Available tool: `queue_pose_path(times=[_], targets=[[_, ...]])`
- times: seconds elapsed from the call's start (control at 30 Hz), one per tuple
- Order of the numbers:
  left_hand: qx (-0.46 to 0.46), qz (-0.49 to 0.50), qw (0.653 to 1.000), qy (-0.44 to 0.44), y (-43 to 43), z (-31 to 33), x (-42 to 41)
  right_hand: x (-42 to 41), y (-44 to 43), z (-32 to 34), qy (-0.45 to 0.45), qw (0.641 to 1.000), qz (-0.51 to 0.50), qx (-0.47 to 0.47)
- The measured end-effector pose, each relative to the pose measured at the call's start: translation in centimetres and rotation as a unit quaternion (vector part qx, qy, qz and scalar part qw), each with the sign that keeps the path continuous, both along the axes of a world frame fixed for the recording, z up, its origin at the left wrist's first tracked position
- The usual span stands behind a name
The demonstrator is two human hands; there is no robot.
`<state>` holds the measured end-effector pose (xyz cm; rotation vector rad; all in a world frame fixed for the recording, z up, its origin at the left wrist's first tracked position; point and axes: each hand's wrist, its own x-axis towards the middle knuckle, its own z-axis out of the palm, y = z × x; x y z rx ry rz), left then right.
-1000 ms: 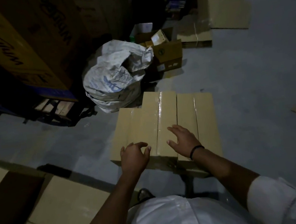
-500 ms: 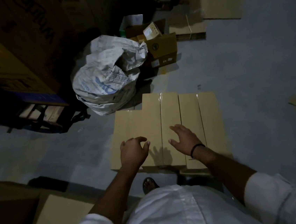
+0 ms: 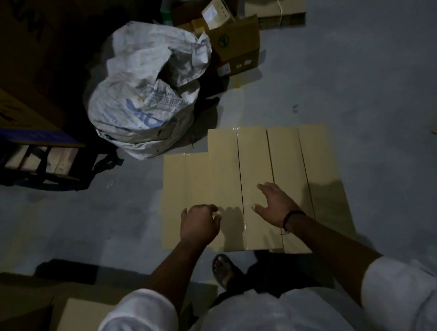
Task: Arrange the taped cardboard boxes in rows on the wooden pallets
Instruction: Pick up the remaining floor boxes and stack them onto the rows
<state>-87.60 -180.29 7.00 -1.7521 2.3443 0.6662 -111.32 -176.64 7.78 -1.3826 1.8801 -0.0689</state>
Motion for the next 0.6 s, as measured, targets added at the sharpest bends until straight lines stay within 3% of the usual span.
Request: queue_pose_path(times=[0.4,0.6], targets=[[0.175,-0.032,0.984,-0.005,-5.2,-10.6,-3.0,-1.9,-5.4,-11.6,0.003,0.993,-0.040,0.110],[0.176,0.002,0.984,0.020,-7.7,-14.8,-4.3,-2.1,-6.7,-15.3,0.058,0.992,-0.043,0.105]])
